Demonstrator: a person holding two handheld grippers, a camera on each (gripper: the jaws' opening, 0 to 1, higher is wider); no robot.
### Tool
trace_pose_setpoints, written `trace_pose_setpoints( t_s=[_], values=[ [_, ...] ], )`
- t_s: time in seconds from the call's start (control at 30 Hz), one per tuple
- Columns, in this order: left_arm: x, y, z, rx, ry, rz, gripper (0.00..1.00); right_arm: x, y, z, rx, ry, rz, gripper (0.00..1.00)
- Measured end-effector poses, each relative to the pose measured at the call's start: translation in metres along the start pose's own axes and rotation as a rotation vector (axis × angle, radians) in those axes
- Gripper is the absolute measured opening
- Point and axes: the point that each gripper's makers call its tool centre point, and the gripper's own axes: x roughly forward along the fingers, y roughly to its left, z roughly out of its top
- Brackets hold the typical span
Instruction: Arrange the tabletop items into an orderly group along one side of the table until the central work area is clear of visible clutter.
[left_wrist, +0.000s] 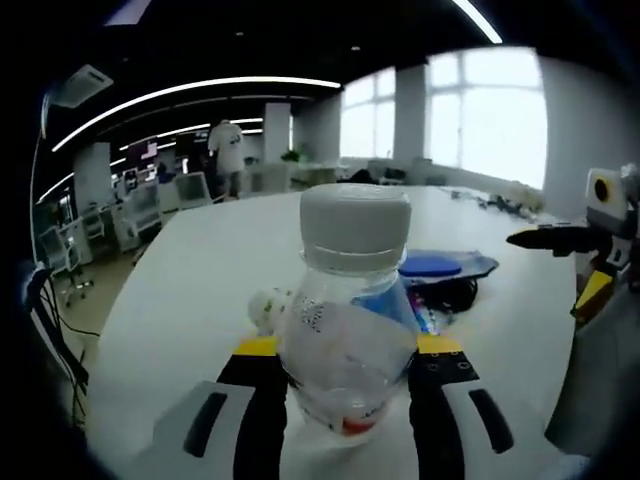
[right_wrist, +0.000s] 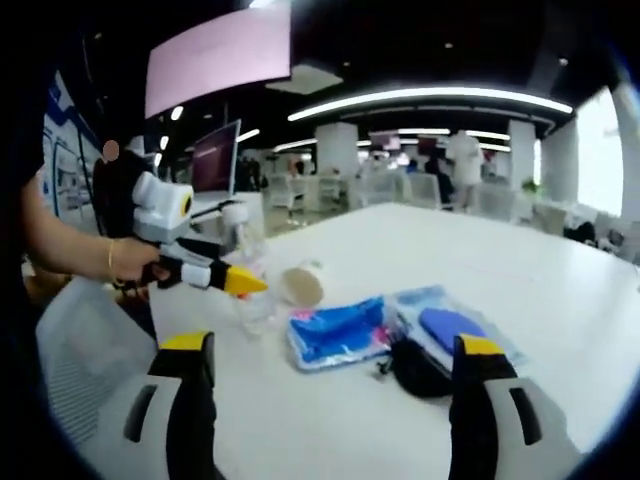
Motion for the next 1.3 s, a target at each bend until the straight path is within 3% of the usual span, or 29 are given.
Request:
trace_pose_setpoints(
  t_s=[0.23, 0.5, 0.73, 1.17, 1.3],
  values=[
    [0.0, -0.002, -0.001, 0.031, 0.013, -0.041, 0.44, 0.002, 0.0, -0.002, -0.007, 0.007, 0.002, 0.96],
    [0.001, -0.009, -0.001, 0.109, 0.016, -0.156, 0.44, 0.005, 0.007, -0.006, -0.077, 0.034, 0.011, 0.95],
    [0.002, -0.01, -0.001, 0.129, 0.022, -0.228, 0.43, 0.004, 0.007, -0.008, -0.094, 0.043, 0.016, 0.95],
    [0.002, -0.013, -0.001, 0.148, 0.013, -0.262, 0.42, 0.003, -0.004, -0.01, -0.065, 0.043, -0.021, 0.95],
    [0.002, -0.015, -0.001, 0.143, 0.036, -0.275, 0.42, 0.003, -0.005, -0.011, -0.061, 0.051, -0.026, 0.95]
  ],
)
